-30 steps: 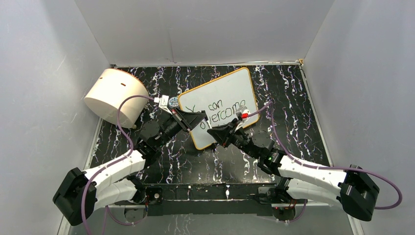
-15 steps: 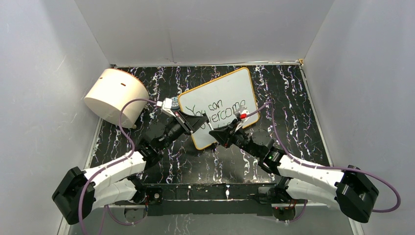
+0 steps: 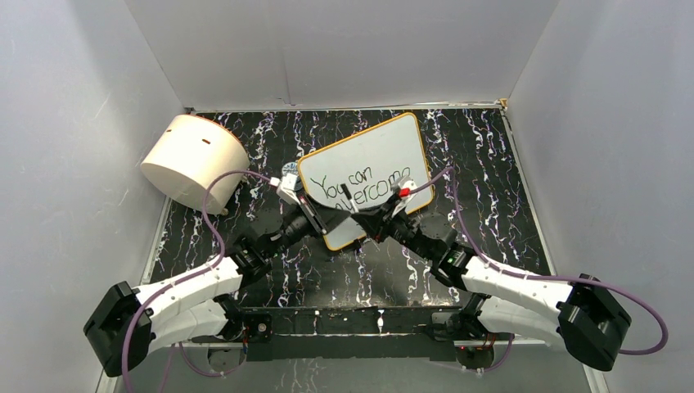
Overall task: Write a sentence on the whiteboard
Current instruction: Close the pen cap.
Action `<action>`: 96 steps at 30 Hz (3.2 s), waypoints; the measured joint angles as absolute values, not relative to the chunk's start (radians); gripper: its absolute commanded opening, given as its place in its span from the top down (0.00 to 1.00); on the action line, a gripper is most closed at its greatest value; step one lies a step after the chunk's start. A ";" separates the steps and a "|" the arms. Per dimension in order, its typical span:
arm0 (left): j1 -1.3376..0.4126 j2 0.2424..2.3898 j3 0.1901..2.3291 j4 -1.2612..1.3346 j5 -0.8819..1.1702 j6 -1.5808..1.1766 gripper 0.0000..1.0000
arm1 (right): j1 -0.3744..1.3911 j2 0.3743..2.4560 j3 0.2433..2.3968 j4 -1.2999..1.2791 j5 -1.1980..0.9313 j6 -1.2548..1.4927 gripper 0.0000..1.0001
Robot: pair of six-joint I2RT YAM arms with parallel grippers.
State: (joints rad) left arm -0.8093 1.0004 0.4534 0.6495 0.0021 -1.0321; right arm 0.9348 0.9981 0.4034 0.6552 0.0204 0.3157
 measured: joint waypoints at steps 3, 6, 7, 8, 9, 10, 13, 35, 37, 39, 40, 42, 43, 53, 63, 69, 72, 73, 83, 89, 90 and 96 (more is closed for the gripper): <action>-0.851 1.002 0.438 0.601 0.062 -1.030 1.00 | 0.918 0.997 0.432 0.696 0.065 0.318 1.00; -0.865 0.997 0.424 0.551 0.084 -1.029 0.94 | 0.910 0.989 0.458 0.725 0.088 0.318 1.00; -0.865 0.992 0.424 0.536 0.085 -1.028 0.87 | 0.910 0.987 0.461 0.729 0.091 0.318 1.00; -0.865 0.984 0.426 0.517 0.084 -1.021 0.79 | 0.910 0.987 0.462 0.735 0.091 0.318 1.00; -0.865 0.976 0.428 0.500 0.082 -1.013 0.73 | 0.910 0.987 0.462 0.734 0.094 0.318 1.00; -0.865 0.966 0.436 0.478 0.077 -1.007 0.67 | 0.910 0.988 0.462 0.731 0.096 0.318 1.00; -0.865 0.942 0.469 0.440 0.061 -0.984 0.50 | 0.910 0.988 0.460 0.730 0.102 0.319 1.00; -0.793 1.105 0.707 0.380 -0.062 -0.910 0.44 | 0.910 0.964 0.413 0.698 0.047 0.318 1.00; -0.791 1.113 0.715 0.383 -0.062 -0.908 0.46 | 0.909 0.964 0.412 0.698 0.046 0.318 1.00; -0.789 1.121 0.722 0.391 -0.062 -0.908 0.49 | 0.910 0.964 0.411 0.698 0.042 0.318 1.00; -0.787 1.125 0.725 0.395 -0.060 -0.908 0.50 | 0.910 0.964 0.411 0.698 0.041 0.318 1.00; -0.787 1.132 0.733 0.397 -0.056 -0.908 0.52 | 0.909 0.964 0.411 0.698 0.038 0.318 1.00; -0.787 1.136 0.739 0.397 -0.055 -0.908 0.54 | 0.909 0.964 0.411 0.698 0.036 0.318 1.00; -0.786 1.142 0.749 0.411 -0.032 -0.917 0.84 | 0.909 0.974 0.411 0.698 0.022 0.320 1.00; -0.778 1.158 0.731 0.458 0.015 -0.947 1.00 | 0.909 0.976 0.410 0.699 0.043 0.342 1.00; -0.766 1.158 0.689 0.525 0.044 -0.992 1.00 | 0.910 0.976 0.410 0.698 0.052 0.351 1.00; -0.757 1.158 0.654 0.577 0.060 -1.033 1.00 | 0.910 0.975 0.410 0.695 0.049 0.352 1.00; -0.756 1.157 0.648 0.585 0.060 -1.041 1.00 | 0.910 0.975 0.410 0.692 0.049 0.349 1.00; -0.757 1.151 0.609 0.629 0.014 -1.071 1.00 | 0.905 1.019 0.451 0.660 0.038 0.327 1.00; -0.762 1.153 0.564 0.690 0.008 -1.076 1.00 | 0.898 1.020 0.456 0.615 0.023 0.350 1.00; -0.764 1.156 0.564 0.695 0.008 -1.075 1.00 | 0.895 1.021 0.458 0.612 0.022 0.354 1.00; -0.775 1.169 0.564 0.710 0.002 -1.067 1.00 | 0.883 1.021 0.461 0.598 0.005 0.363 1.00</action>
